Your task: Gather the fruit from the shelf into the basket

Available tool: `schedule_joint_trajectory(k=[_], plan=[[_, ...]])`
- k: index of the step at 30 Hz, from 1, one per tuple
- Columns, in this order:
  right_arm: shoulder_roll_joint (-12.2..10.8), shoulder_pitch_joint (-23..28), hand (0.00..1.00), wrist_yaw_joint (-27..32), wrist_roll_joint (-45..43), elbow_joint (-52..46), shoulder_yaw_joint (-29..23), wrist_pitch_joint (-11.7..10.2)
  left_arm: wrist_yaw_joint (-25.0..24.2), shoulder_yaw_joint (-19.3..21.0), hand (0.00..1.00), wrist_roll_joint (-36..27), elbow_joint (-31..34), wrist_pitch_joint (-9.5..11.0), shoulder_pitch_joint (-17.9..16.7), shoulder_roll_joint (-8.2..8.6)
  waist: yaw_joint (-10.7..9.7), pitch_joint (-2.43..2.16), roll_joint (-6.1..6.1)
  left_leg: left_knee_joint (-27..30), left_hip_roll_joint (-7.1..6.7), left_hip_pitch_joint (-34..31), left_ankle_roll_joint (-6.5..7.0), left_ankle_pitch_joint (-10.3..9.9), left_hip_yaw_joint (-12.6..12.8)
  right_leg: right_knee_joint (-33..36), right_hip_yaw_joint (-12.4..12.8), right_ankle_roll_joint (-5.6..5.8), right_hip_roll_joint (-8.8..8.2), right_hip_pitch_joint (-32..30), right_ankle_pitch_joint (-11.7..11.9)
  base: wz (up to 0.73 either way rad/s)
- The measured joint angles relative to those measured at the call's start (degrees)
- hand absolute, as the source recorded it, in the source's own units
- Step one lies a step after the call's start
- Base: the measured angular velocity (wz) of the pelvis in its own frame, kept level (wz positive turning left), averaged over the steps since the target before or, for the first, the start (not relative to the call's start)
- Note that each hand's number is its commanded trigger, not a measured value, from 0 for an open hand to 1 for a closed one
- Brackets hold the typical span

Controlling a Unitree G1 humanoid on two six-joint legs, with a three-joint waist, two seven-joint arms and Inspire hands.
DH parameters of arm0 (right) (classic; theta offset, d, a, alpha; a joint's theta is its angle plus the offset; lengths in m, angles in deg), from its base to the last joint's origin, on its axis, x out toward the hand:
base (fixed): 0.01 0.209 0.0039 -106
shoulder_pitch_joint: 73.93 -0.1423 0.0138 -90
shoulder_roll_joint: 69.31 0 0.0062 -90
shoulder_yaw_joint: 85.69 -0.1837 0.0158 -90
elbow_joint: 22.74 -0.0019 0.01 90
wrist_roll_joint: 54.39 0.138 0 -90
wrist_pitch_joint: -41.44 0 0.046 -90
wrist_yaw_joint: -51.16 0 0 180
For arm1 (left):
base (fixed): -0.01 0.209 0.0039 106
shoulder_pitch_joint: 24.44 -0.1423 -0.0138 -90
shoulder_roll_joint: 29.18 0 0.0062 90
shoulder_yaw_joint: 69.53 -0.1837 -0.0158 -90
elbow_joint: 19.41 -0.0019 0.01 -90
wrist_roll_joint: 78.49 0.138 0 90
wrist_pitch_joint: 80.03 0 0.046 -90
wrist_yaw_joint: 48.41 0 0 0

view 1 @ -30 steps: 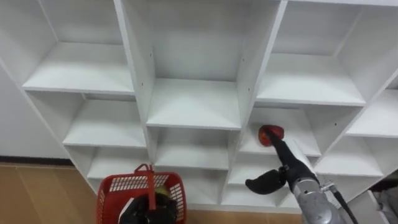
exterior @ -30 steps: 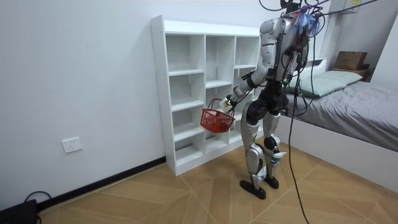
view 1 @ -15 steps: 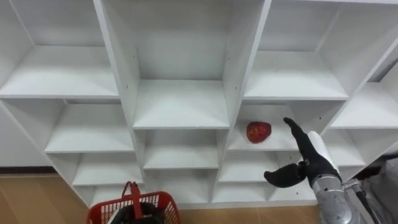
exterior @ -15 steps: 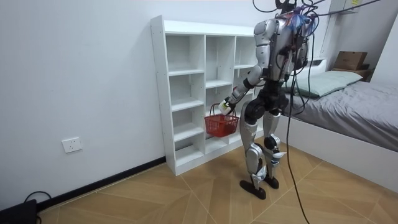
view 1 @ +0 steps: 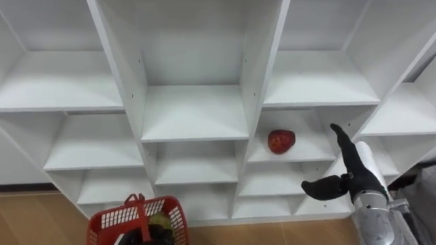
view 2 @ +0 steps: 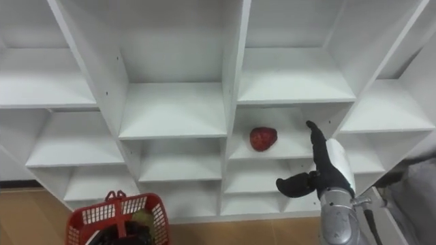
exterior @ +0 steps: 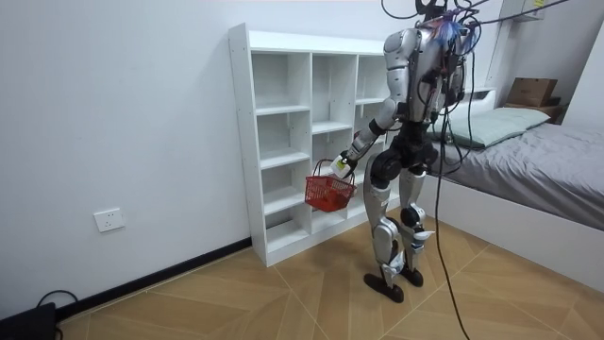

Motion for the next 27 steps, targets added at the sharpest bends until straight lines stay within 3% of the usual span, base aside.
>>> schedule_joint_trajectory(k=[3, 9, 14, 21, 27], plan=[[0.02, -3.81, 0.0, 2.85, -0.5, 3.96, 0.34, -0.61, 0.02, -0.05, 1.0, 0.07, -0.07, 0.42, 0.9, -0.04, 0.98, -0.05, -0.21, 1.19, 0.02, -3.72, 0.14, 0.15, -0.11, 1.09, -0.38, -0.23, -0.14, -3.53, 0.15, 0.0], [0.23, -16.77, 0.0, 8.48, 1.88, 19.96, 2.02, -2.21, -1.08, -1.3, 1.0, 1.45, -6.53, 1.32, 6.32, -1.03, 2.63, 0.31, -1.02, 2.85, 0.15, -10.06, 0.17, 0.89, -1.29, 1.7, -2.32, -0.69, -0.43, -8.91, 0.58, 0.13], [0.25, -24.77, 0.0, 11.96, 3.45, 27.38, 4.27, -3.86, -1.53, -2.61, 1.0, 1.57, -11.25, 2.15, 9.05, -1.49, 2.9, 0.42, -1.14, 3.39, 0.2, -13.89, -0.02, 1.28, -2.43, 1.72, -3.95, -0.84, -0.8, -12.14, 0.67, 0.13], [0.55, -26.2, 0.0, 14.93, 9.06, 29.19, 4.45, -5.2, -1.3, -3.37, 1.0, 1.3, -12.92, 2.28, 11.9, -1.53, 3.84, 0.78, -1.0, 3.76, 0.06, -16.02, -0.05, 1.3, -3.61, 1.59, -5.38, -0.84, -1.02, -13.66, 0.67, 0.09], [2.4, -26.26, 0.0, 17.21, 11.02, 30.11, 5.8, -5.32, -1.36, -3.38, 1.0, 1.14, -13.64, 2.47, 13.95, -1.55, 4.9, 1.01, -0.61, 3.74, 0.03, -17.09, -0.02, 1.33, -3.74, 1.59, -6.13, -0.84, -1.09, -14.6, 0.67, 0.0]])
